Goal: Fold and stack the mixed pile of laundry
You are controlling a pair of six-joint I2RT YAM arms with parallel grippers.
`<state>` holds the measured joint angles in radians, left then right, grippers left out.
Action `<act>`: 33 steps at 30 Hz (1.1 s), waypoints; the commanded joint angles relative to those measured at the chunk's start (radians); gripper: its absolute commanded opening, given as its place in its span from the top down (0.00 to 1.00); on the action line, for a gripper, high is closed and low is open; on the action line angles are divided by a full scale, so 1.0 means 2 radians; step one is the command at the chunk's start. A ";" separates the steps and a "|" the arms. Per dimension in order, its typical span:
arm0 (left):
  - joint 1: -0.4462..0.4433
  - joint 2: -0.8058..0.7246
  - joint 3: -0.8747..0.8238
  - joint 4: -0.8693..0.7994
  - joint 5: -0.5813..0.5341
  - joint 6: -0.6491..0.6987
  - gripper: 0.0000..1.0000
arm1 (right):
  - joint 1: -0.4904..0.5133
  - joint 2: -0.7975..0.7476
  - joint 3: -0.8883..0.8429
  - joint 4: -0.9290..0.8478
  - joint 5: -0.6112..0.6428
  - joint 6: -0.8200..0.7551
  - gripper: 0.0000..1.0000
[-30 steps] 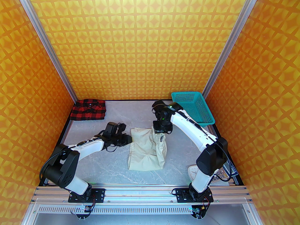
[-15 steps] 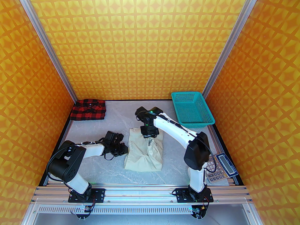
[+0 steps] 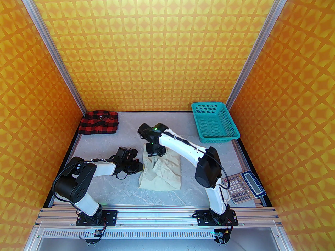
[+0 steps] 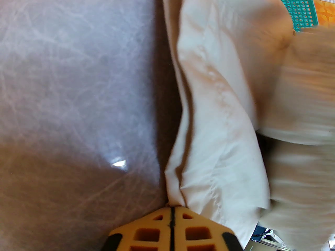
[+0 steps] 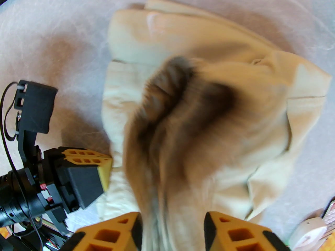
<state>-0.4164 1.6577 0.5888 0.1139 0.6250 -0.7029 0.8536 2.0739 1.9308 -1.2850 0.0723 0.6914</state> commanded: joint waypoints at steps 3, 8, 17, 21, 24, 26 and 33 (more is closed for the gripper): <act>-0.003 0.028 -0.014 0.007 -0.019 0.002 0.93 | 0.004 -0.018 -0.048 0.083 -0.052 0.034 0.56; -0.001 0.028 -0.015 0.008 -0.019 0.001 0.93 | 0.004 -0.032 -0.062 0.087 -0.052 0.019 0.54; 0.010 -0.082 0.022 -0.119 -0.039 0.056 0.82 | -0.025 -0.148 -0.157 0.100 -0.016 -0.039 0.49; 0.010 -0.145 0.061 -0.202 -0.068 0.093 0.75 | -0.070 -0.218 -0.252 0.143 -0.034 -0.069 0.42; 0.005 -0.175 0.080 -0.232 -0.068 0.104 0.65 | -0.105 -0.259 -0.317 0.184 -0.063 -0.092 0.39; -0.005 -0.177 0.095 -0.252 -0.068 0.103 0.61 | -0.120 -0.281 -0.353 0.219 -0.096 -0.108 0.39; -0.040 -0.164 0.101 -0.241 -0.068 0.054 0.52 | -0.103 -0.281 -0.400 0.295 -0.170 -0.175 0.37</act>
<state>-0.4755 1.3071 0.7818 -0.3302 0.5053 -0.5594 0.6216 1.5127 1.1542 -0.8082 -0.1852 0.4225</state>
